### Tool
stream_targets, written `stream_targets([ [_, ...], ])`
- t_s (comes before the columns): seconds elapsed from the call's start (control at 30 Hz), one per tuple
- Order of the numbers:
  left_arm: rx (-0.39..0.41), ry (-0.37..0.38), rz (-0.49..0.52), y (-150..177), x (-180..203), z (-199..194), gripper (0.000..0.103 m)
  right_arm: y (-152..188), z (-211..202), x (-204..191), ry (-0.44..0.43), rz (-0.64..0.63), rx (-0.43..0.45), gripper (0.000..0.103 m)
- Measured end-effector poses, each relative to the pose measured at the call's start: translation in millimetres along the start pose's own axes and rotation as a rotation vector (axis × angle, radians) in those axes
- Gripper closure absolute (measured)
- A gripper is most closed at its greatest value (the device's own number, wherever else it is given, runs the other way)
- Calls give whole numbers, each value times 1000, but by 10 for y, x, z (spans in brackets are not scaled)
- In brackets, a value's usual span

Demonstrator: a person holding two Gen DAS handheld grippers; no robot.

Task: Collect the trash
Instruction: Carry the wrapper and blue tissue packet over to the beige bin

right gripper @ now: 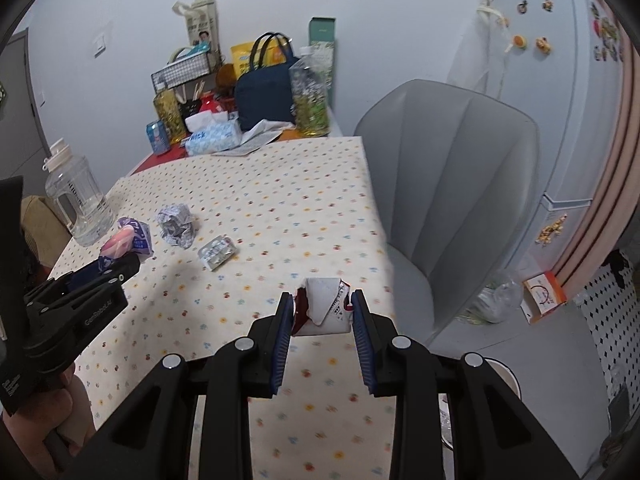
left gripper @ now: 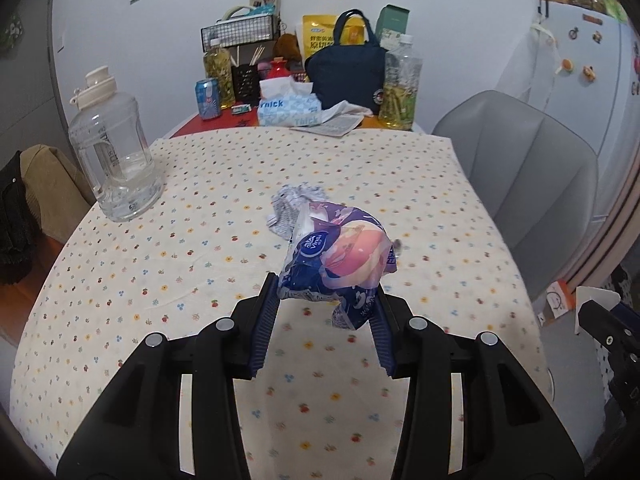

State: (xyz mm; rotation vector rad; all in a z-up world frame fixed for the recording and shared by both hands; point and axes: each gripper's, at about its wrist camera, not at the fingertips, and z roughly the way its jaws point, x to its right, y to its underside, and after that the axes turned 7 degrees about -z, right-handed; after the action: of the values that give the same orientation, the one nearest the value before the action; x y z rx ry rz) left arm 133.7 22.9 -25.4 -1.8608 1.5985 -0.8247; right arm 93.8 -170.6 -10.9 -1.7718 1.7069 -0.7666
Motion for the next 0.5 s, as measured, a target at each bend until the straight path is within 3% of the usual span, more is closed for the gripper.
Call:
stream_targets([
  [0.5,22,99,100,156,677,-394,60,283,-455,687,87,112,41,73],
])
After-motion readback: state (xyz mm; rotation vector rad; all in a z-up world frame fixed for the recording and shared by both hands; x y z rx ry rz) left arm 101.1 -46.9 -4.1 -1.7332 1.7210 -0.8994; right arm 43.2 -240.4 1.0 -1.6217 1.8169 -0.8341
